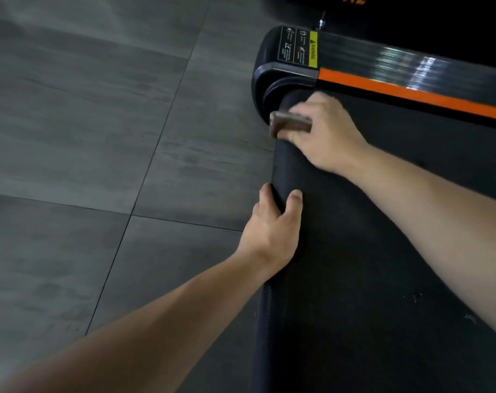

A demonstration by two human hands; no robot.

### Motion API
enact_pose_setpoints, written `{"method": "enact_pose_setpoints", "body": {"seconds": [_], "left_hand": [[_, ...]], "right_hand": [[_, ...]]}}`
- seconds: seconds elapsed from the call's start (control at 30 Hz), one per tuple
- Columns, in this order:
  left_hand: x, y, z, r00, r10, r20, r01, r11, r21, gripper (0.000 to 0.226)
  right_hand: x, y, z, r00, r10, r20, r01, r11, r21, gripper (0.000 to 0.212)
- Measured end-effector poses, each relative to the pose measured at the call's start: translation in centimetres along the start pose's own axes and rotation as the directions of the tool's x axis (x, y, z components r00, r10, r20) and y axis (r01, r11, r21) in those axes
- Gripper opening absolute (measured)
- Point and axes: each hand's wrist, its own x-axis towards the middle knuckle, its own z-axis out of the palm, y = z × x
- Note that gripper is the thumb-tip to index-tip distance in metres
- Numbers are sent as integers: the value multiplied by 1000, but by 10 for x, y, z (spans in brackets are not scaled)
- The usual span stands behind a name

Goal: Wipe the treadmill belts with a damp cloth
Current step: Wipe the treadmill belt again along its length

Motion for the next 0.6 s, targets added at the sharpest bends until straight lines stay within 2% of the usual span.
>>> {"method": "enact_pose_setpoints", "body": {"seconds": [0.07, 0.1, 0.17, 0.23, 0.27, 0.3, 0.4, 0.47, 0.53, 0.6], "left_hand": [[-4, 0, 4, 1000, -9, -10, 9, 1000, -14, 65], [-5, -1, 6, 1000, -2, -26, 2, 1000, -13, 65], [-4, -1, 6, 999, 1, -48, -1, 1000, -10, 65], [-5, -1, 5, 998, 2, -57, -2, 1000, -6, 64], [-5, -1, 5, 998, 6, -59, -6, 1000, 2, 64], [-5, -2, 5, 998, 8, -61, -7, 1000, 7, 65], [-6, -1, 5, 998, 15, -65, -15, 1000, 11, 62], [-6, 0, 5, 997, 19, -74, -18, 1000, 17, 58], [-7, 2, 4, 997, 20, -76, -19, 1000, 20, 55], [-9, 3, 4, 997, 23, -71, -22, 999, 25, 57]], "right_hand": [[-17, 10, -13, 995, -70, 72, 64, 994, 84, 31], [-14, 18, -17, 997, -64, 50, 61, 996, 59, 29], [9, 34, -16, 998, 45, -52, -43, 999, 33, 28], [27, 40, -11, 958, 216, -188, -213, 976, 35, 30], [28, 38, -6, 937, 257, -238, -259, 966, 24, 31], [22, 33, -2, 939, 247, -237, -253, 967, 8, 32], [-13, 22, -4, 995, 59, -78, -54, 996, 71, 28], [-20, 28, -14, 999, -27, -20, 28, 997, 70, 25], [-1, 42, -17, 994, 55, -93, -54, 998, 20, 27], [19, 52, -15, 946, 247, -212, -247, 969, 27, 31]]}}
